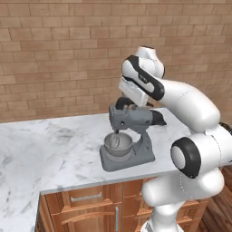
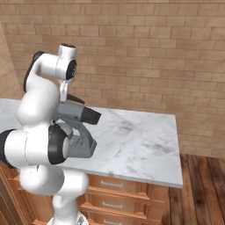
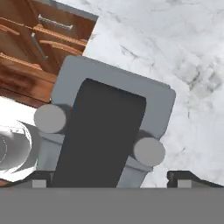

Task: Close the stand mixer head.

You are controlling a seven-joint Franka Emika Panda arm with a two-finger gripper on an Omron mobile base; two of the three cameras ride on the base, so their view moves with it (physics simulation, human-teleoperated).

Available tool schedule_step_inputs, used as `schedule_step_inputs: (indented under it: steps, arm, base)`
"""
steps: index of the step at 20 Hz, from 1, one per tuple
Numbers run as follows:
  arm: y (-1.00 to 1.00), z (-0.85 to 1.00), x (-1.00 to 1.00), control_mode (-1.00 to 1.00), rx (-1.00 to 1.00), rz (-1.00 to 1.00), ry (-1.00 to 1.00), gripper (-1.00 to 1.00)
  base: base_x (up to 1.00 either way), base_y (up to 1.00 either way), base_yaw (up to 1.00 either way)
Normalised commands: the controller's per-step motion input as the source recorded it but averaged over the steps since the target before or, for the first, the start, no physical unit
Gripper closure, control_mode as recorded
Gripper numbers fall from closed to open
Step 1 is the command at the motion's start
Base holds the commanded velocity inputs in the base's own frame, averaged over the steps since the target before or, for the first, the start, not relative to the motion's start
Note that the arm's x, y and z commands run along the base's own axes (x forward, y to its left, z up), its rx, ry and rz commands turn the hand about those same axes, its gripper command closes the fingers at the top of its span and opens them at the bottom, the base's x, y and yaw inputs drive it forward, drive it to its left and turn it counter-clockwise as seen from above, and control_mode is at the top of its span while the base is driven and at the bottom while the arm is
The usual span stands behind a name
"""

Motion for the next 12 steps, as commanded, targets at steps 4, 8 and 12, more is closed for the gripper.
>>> schedule_step_inputs:
  steps: [4, 8, 12]
  arm:
    - [1.00, -0.87, -0.53, -1.00, 0.00, 0.21, -0.37, -1.00]
    - [1.00, 0.11, -0.12, -1.00, -0.01, 0.28, -0.30, -1.00]
    - [1.00, 0.65, -0.09, -1.00, -0.06, 0.32, -0.28, -1.00]
  base:
    - [0.00, 0.00, 0.00]
    - [0.00, 0.00, 0.00]
    - [0.00, 0.00, 0.00]
